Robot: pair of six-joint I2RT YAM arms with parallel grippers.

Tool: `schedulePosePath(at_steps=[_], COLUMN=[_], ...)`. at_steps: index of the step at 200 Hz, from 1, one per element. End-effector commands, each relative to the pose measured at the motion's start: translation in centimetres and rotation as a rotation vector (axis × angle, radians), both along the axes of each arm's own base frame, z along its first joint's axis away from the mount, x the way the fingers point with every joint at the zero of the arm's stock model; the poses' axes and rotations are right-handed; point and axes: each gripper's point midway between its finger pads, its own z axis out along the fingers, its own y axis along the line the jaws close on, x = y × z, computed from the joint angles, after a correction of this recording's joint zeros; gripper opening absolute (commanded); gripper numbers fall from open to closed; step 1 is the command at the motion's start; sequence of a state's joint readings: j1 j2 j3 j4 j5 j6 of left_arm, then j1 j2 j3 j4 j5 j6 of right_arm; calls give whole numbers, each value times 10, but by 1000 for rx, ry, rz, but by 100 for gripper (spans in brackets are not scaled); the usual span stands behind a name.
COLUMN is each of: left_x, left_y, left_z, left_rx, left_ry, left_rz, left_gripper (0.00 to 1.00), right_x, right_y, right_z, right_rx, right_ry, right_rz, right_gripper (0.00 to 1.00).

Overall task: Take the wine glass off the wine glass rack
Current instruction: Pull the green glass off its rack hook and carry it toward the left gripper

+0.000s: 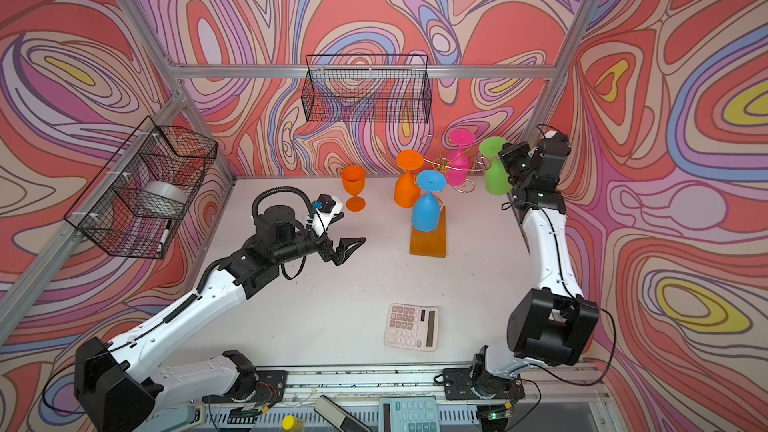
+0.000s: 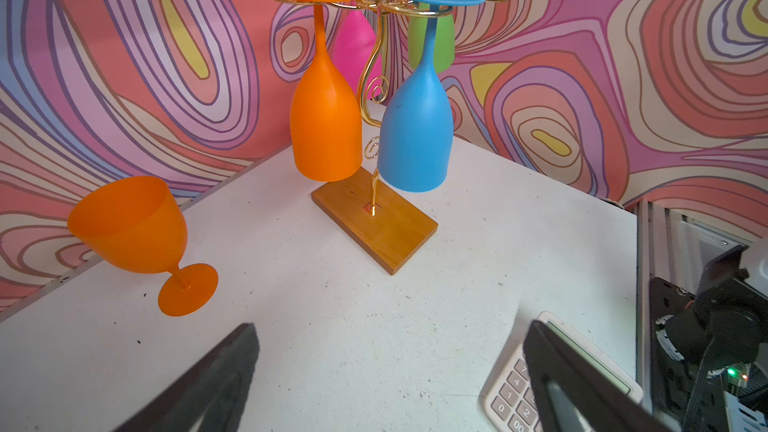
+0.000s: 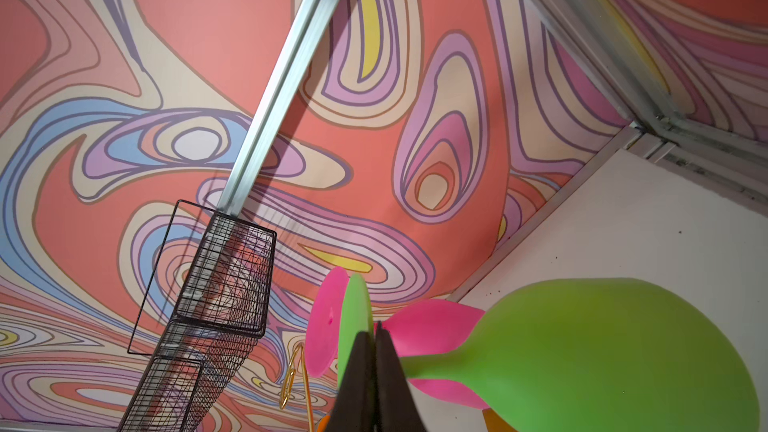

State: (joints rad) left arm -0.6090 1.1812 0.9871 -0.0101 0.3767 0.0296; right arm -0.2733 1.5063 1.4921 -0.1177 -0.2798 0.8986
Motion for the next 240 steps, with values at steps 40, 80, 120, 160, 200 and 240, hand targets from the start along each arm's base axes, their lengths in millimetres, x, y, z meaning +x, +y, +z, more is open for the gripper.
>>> schedulePosePath(at_steps=[40, 80, 120, 160, 200, 240], left_x=[1, 10, 25, 53, 79, 97], left_y=[-2, 4, 16, 47, 95, 151], left_z=[-3, -3, -3, 3, 10, 21], left_rx=[4, 7, -14, -124, -187, -278], left_ry=[14, 17, 53, 127, 149, 159], left_rz=[10, 74, 159, 285, 442, 613], left_gripper=[100, 100, 100, 100, 100, 100], right_x=[-38, -53, -67, -86, -109, -157], right_y=[18, 60, 129, 204, 290, 404], right_z=[69, 96, 111, 119, 110, 84], right_rx=[-239, -404, -586, -752, -931, -1207], right_ry=[-143, -213, -305, -399, -484, -603], right_rz=[-32, 1, 95, 215, 368, 552], right_gripper=[0, 0, 0, 0, 0, 0])
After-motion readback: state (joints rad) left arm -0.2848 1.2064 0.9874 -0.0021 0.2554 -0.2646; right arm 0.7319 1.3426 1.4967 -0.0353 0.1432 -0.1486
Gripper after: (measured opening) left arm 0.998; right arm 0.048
